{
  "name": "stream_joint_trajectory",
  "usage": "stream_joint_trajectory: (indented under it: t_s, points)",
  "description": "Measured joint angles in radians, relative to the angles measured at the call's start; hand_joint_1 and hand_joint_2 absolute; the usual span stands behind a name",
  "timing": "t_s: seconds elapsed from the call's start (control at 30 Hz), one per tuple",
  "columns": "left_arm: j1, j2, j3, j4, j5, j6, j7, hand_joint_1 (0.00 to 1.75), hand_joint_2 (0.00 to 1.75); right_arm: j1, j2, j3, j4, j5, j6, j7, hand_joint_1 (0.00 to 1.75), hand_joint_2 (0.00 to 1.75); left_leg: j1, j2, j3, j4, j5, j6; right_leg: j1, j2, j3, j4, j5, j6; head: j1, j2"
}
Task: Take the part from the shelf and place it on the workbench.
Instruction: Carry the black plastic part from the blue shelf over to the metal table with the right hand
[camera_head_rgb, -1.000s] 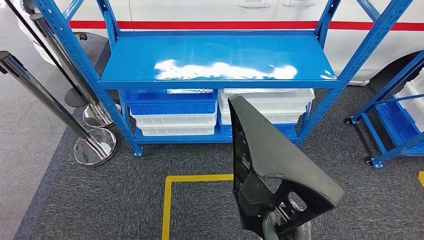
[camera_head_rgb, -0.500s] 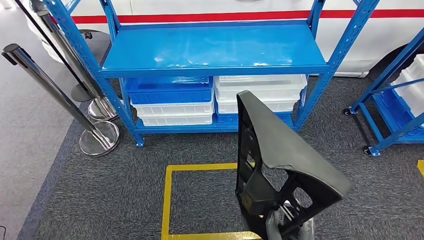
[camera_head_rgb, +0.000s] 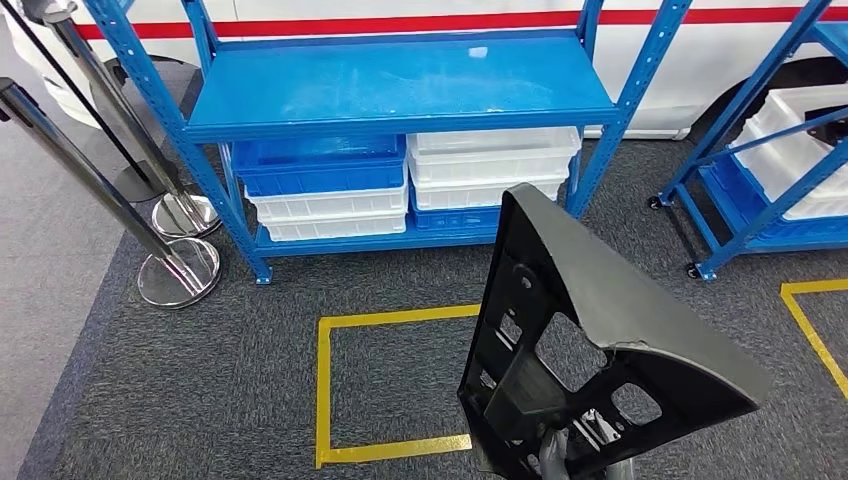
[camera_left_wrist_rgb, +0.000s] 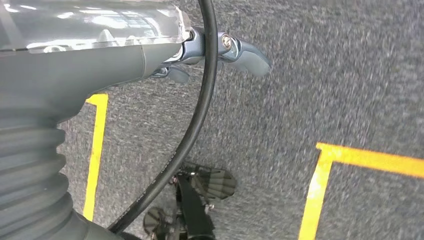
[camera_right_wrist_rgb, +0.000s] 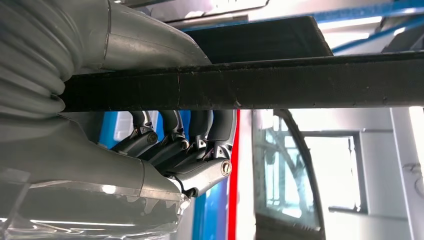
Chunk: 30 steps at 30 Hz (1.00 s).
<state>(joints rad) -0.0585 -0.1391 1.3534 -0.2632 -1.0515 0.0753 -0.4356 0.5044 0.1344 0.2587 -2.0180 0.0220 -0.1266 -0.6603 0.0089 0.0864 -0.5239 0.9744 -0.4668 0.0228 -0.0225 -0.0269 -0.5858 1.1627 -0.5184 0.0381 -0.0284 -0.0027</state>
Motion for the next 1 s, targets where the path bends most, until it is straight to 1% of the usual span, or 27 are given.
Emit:
stream_joint_trajectory:
  t_s: [0.03, 0.07, 0.1, 0.17, 0.2, 0.23, 0.27, 0.3, 0.33, 0.37, 0.4, 0.43, 0.47, 0.5, 0.53, 0.57, 0.6, 0.63, 0.67, 0.7, 0.77, 0.83, 0.87, 0.9, 0.93, 0.97, 1.0]
  points:
    - [0.001, -0.002, 0.000, 0.000, -0.002, 0.002, 0.002, 0.00, 1.75, 0.004, 0.003, -0.003, -0.001, -0.003, 0.004, -0.001, 1.75, 1.75, -0.001, 0.008, -0.005, 0.007, -0.001, -0.005, 0.003, -0.024, 0.048, -0.072, 0.006, -0.003, 0.000, 0.000]
    - [0.001, -0.004, 0.000, 0.000, -0.004, 0.006, 0.004, 0.00, 1.75, 0.011, 0.008, -0.009, -0.003, -0.007, 0.014, -0.004, 1.75, 1.75, -0.003, 0.016, -0.006, 0.013, -0.001, -0.010, 0.006, -0.043, 0.082, -0.126, 0.004, -0.009, 0.000, 0.000]
    - [0.001, -0.007, 0.000, 0.000, -0.007, 0.012, 0.006, 0.00, 1.75, 0.019, 0.016, -0.020, -0.006, -0.010, 0.035, -0.010, 1.75, 1.75, -0.005, 0.024, -0.006, 0.018, -0.001, -0.016, 0.010, -0.055, 0.097, -0.155, -0.003, -0.018, 0.000, 0.000]
    - [0.000, -0.017, 0.000, 0.000, -0.015, 0.029, 0.008, 0.00, 1.75, 0.045, 0.043, -0.061, -0.013, -0.018, 0.121, -0.023, 1.75, 1.75, -0.006, 0.042, -0.003, 0.022, 0.000, -0.028, 0.012, -0.041, 0.092, -0.164, -0.004, -0.040, 0.000, 0.000]
    - [0.000, -0.022, 0.000, 0.000, -0.020, 0.039, 0.009, 0.00, 1.75, 0.058, 0.064, -0.094, -0.017, -0.023, 0.183, -0.029, 1.75, 1.75, -0.004, 0.038, -0.006, 0.027, -0.006, -0.034, 0.011, -0.030, 0.089, -0.167, 0.000, -0.050, 0.000, 0.000]
    - [0.000, -0.027, 0.000, 0.000, -0.025, 0.048, 0.008, 0.00, 1.75, 0.067, 0.086, -0.132, -0.020, -0.030, 0.243, -0.032, 1.75, 1.75, -0.002, 0.020, -0.013, 0.044, -0.024, -0.040, 0.009, -0.019, 0.085, -0.169, 0.006, -0.059, 0.000, 0.000]
    - [0.001, -0.033, 0.000, 0.000, -0.030, 0.055, 0.008, 0.00, 1.75, 0.073, 0.106, -0.171, -0.023, -0.041, 0.294, -0.033, 1.75, 1.75, 0.001, -0.007, -0.028, 0.082, -0.054, -0.045, 0.008, -0.008, 0.080, -0.172, 0.012, -0.067, 0.000, 0.000]
    - [0.002, -0.038, 0.000, 0.000, -0.034, 0.061, 0.008, 0.00, 1.75, 0.077, 0.124, -0.212, -0.025, -0.052, 0.331, -0.035, 1.75, 1.75, 0.004, -0.040, -0.050, 0.139, -0.093, -0.049, 0.008, 0.004, 0.075, -0.171, 0.017, -0.072, 0.000, 0.000]
    - [0.004, -0.044, 0.000, 0.000, -0.038, 0.065, 0.008, 0.00, 1.75, 0.079, 0.138, -0.248, -0.026, -0.063, 0.352, -0.035, 1.75, 1.75, 0.005, -0.061, -0.077, 0.209, -0.131, -0.050, 0.010, 0.016, 0.069, -0.170, 0.020, -0.076, 0.000, 0.000]
    - [0.005, -0.049, 0.000, 0.000, -0.040, 0.068, 0.008, 0.00, 1.75, 0.081, 0.149, -0.282, -0.026, -0.072, 0.363, -0.035, 1.75, 1.75, 0.005, -0.071, -0.100, 0.270, -0.156, -0.051, 0.012, 0.029, 0.065, -0.168, 0.023, -0.077, 0.000, 0.000]
    - [0.005, -0.053, 0.000, 0.000, -0.041, 0.070, 0.008, 0.00, 1.75, 0.084, 0.158, -0.312, -0.026, -0.078, 0.369, -0.035, 1.75, 1.75, 0.005, -0.075, -0.111, 0.305, -0.160, -0.049, 0.015, 0.043, 0.061, -0.165, 0.024, -0.078, 0.000, 0.000]
    - [0.006, -0.055, 0.000, 0.000, -0.041, 0.071, 0.009, 0.00, 1.75, 0.087, 0.166, -0.336, -0.026, -0.081, 0.373, -0.035, 1.75, 1.75, 0.004, -0.078, -0.106, 0.302, -0.144, -0.046, 0.018, 0.057, 0.059, -0.162, 0.025, -0.078, 0.000, 0.000]
    - [0.005, -0.057, 0.000, 0.000, -0.041, 0.071, 0.009, 0.00, 1.75, 0.089, 0.172, -0.353, -0.026, -0.082, 0.375, -0.035, 1.75, 1.75, 0.003, -0.084, -0.082, 0.258, -0.110, -0.040, 0.020, 0.072, 0.058, -0.159, 0.025, -0.078, 0.000, 0.000]
    - [0.004, -0.058, 0.000, 0.000, -0.041, 0.071, 0.009, 0.00, 1.75, 0.091, 0.178, -0.366, -0.026, -0.082, 0.377, -0.035, 1.75, 1.75, 0.002, -0.100, -0.048, 0.190, -0.073, -0.032, 0.021, 0.086, 0.057, -0.156, 0.025, -0.078, 0.000, 0.000]
    - [0.004, -0.059, 0.000, 0.000, -0.041, 0.071, 0.009, 0.00, 1.75, 0.091, 0.183, -0.377, -0.026, -0.082, 0.378, -0.035, 1.75, 1.75, 0.001, -0.125, -0.014, 0.125, -0.047, -0.022, 0.022, 0.098, 0.055, -0.154, 0.026, -0.076, 0.000, 0.000]
    - [0.003, -0.061, 0.000, 0.000, -0.041, 0.071, 0.009, 0.00, 1.75, 0.091, 0.188, -0.386, -0.026, -0.082, 0.378, -0.035, 1.75, 1.75, 0.000, -0.148, 0.011, 0.072, -0.031, -0.016, 0.022, 0.111, 0.053, -0.152, 0.028, -0.073, 0.000, 0.000]
    - [0.003, -0.062, 0.000, 0.000, -0.041, 0.072, 0.009, 0.00, 1.75, 0.092, 0.191, -0.394, -0.026, -0.083, 0.378, -0.035, 1.75, 1.75, -0.001, -0.164, 0.024, 0.043, -0.028, -0.012, 0.019, 0.122, 0.048, -0.152, 0.031, -0.067, 0.000, 0.000]
    - [0.002, -0.063, 0.000, 0.000, -0.042, 0.071, 0.009, 0.00, 1.75, 0.092, 0.194, -0.401, -0.026, -0.085, 0.379, -0.035, 1.75, 1.75, -0.002, -0.167, 0.028, 0.034, -0.030, -0.010, 0.016, 0.133, 0.042, -0.151, 0.035, -0.060, 0.000, 0.000]
    - [0.000, -0.066, 0.000, 0.000, -0.043, 0.071, 0.009, 0.00, 1.75, 0.092, 0.196, -0.409, -0.026, -0.087, 0.381, -0.035, 1.75, 1.75, -0.003, -0.156, 0.028, 0.023, -0.028, -0.010, 0.015, 0.145, 0.037, -0.151, 0.040, -0.052, 0.000, 0.000]
    - [-0.003, -0.069, 0.000, 0.001, -0.045, 0.070, 0.009, 0.00, 1.75, 0.093, 0.199, -0.418, -0.025, -0.091, 0.384, -0.036, 1.75, 1.75, -0.001, -0.141, 0.029, 0.015, -0.025, -0.009, 0.015, 0.144, 0.031, -0.148, 0.040, -0.046, 0.000, 0.000]
    - [-0.007, -0.076, 0.000, 0.002, -0.050, 0.071, 0.011, 0.00, 1.75, 0.091, 0.202, -0.437, -0.025, -0.099, 0.394, -0.036, 1.75, 1.75, 0.005, -0.113, 0.032, -0.004, -0.017, -0.002, 0.018, 0.102, 0.007, -0.106, 0.011, -0.034, 0.000, 0.000]
    - [-0.005, -0.077, 0.000, 0.002, -0.052, 0.075, 0.015, 0.00, 1.75, 0.085, 0.203, -0.450, -0.024, -0.103, 0.401, -0.036, 1.75, 1.75, 0.006, -0.086, 0.030, -0.009, -0.013, 0.004, 0.015, 0.050, -0.048, 0.004, -0.051, -0.025, 0.000, 0.000]
    - [-0.003, -0.078, 0.000, 0.002, -0.054, 0.077, 0.018, 0.00, 1.75, 0.084, 0.203, -0.455, -0.024, -0.104, 0.402, -0.035, 1.75, 1.75, 0.005, -0.070, 0.028, -0.007, -0.013, 0.005, 0.011, 0.041, -0.078, 0.066, -0.076, -0.020, 0.000, 0.000]
    - [-0.002, -0.078, 0.000, 0.002, -0.056, 0.080, 0.019, 0.00, 1.75, 0.083, 0.203, -0.460, -0.023, -0.106, 0.402, -0.035, 1.75, 1.75, 0.005, -0.055, 0.026, -0.006, -0.014, 0.005, 0.007, 0.036, -0.096, 0.105, -0.085, -0.016, 0.000, 0.000]
    - [-0.002, -0.079, 0.000, 0.002, -0.057, 0.082, 0.019, 0.00, 1.75, 0.084, 0.203, -0.466, -0.023, -0.107, 0.401, -0.035, 1.75, 1.75, 0.005, -0.041, 0.026, -0.005, -0.015, 0.003, 0.003, 0.032, -0.096, 0.109, -0.075, -0.012, 0.000, 0.000]
    - [-0.003, -0.081, 0.000, 0.002, -0.058, 0.083, 0.019, 0.00, 1.75, 0.084, 0.203, -0.471, -0.023, -0.109, 0.401, -0.035, 1.75, 1.75, 0.005, -0.028, 0.026, -0.003, -0.016, 0.001, 0.000, 0.025, -0.076, 0.075, -0.049, -0.009, 0.000, 0.000]
    - [-0.005, -0.083, 0.000, 0.002, -0.059, 0.084, 0.019, 0.00, 1.75, 0.084, 0.203, -0.475, -0.023, -0.110, 0.401, -0.035, 1.75, 1.75, 0.006, -0.017, 0.026, 0.000, -0.019, -0.003, -0.003, 0.012, -0.039, 0.009, -0.015, -0.006, 0.000, 0.000]
